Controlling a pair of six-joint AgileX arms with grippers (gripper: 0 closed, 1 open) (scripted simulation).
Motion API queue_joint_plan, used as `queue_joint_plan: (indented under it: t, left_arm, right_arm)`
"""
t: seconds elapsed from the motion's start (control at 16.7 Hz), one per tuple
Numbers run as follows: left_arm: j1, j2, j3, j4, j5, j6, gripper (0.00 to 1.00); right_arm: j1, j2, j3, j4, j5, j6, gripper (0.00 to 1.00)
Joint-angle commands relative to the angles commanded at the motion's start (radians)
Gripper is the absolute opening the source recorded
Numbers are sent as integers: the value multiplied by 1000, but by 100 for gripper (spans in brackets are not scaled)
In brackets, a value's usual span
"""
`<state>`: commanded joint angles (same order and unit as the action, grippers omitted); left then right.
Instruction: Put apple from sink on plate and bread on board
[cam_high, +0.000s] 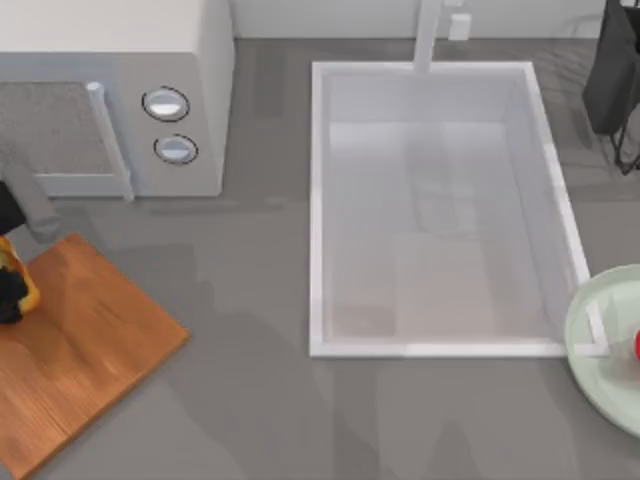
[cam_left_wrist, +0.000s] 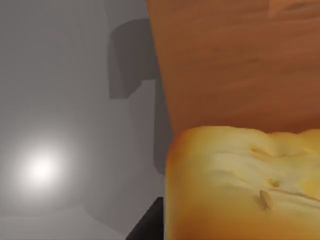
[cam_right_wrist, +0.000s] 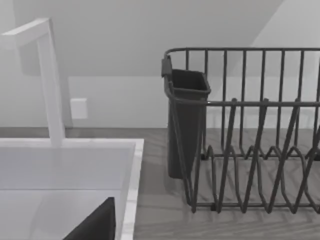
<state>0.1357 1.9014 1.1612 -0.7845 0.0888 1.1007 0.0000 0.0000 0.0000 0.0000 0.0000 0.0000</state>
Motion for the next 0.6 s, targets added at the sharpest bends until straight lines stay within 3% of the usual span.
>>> queue_joint_plan:
  t: [0.6]
  left_arm:
    - [-1,-19,-20,-29,19,1,0]
  right_arm:
    - [0,0,0,0,0,0,100]
